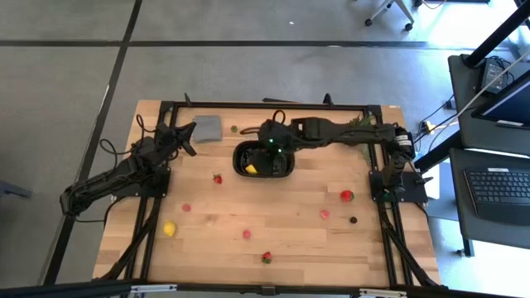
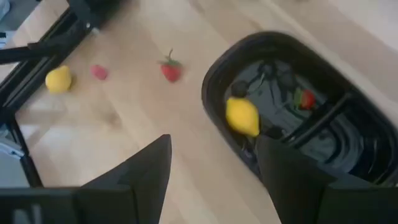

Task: Pick and placing Produce into tupperware
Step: Put the right pink peach into the black container

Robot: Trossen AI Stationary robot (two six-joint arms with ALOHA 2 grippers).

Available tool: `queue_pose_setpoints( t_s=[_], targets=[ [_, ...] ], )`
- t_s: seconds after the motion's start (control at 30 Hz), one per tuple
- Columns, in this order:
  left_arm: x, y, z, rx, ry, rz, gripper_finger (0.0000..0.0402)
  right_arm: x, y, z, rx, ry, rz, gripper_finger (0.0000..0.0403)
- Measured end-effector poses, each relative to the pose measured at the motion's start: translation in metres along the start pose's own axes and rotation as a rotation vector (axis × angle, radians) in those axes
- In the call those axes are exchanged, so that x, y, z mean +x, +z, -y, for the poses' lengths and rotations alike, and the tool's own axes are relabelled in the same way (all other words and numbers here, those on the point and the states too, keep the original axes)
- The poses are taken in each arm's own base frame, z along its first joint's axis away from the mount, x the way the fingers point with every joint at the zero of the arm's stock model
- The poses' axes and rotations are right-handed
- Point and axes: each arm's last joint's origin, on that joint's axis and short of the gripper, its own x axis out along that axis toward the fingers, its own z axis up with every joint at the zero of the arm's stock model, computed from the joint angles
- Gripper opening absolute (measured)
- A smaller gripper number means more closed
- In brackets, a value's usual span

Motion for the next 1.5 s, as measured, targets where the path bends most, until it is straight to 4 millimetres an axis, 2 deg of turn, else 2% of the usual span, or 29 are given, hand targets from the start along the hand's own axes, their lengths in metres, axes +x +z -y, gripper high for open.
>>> queue_pose_setpoints(
  t_s=[0.1, 0.17, 0.33, 0.6, 0.77, 0.9, 1.03, 1.3, 1.5],
  targets=[
    [0.000, 0.000, 0.000, 0.000, 0.000, 0.000, 0.0000, 0.000, 0.001, 0.001, -0.086, 0.015, -0.011, 0.0236],
    [0.000, 0.000, 0.000, 0.000, 0.000, 0.000, 0.0000, -0.003, -0.003, 0.001, -0.142, 0.067, -0.079, 0.0236],
    [0.000, 0.000, 0.000, 0.000, 0.000, 0.000, 0.0000, -0.020, -0.018, 0.001, -0.136, 0.165, -0.274, 0.0236],
    [0.000, 0.000, 0.000, 0.000, 0.000, 0.000, 0.0000, -0.042, -0.064, 0.004, -0.159, -0.049, -0.605, 0.0236],
    [0.000, 0.000, 0.000, 0.000, 0.000, 0.000, 0.0000, -0.046, -0.102, -0.007, -0.241, -0.294, -0.635, 0.0236],
    [0.000, 0.000, 0.000, 0.000, 0.000, 0.000, 0.0000, -0.038, -0.132, -0.016, -0.270, -0.346, -0.657, 0.0236],
    [0.000, 0.000, 0.000, 0.000, 0.000, 0.000, 0.0000, -0.022, -0.166, -0.016, -0.298, -0.390, -0.687, 0.0236],
    [0.000, 0.000, 0.000, 0.000, 0.000, 0.000, 0.0000, 0.016, -0.222, 0.009, -0.316, -0.473, -0.722, 0.0236],
    [0.000, 0.000, 0.000, -0.001, 0.000, 0.000, 0.0000, 0.036, -0.243, 0.028, -0.277, -0.486, -0.714, 0.0236]
  ],
)
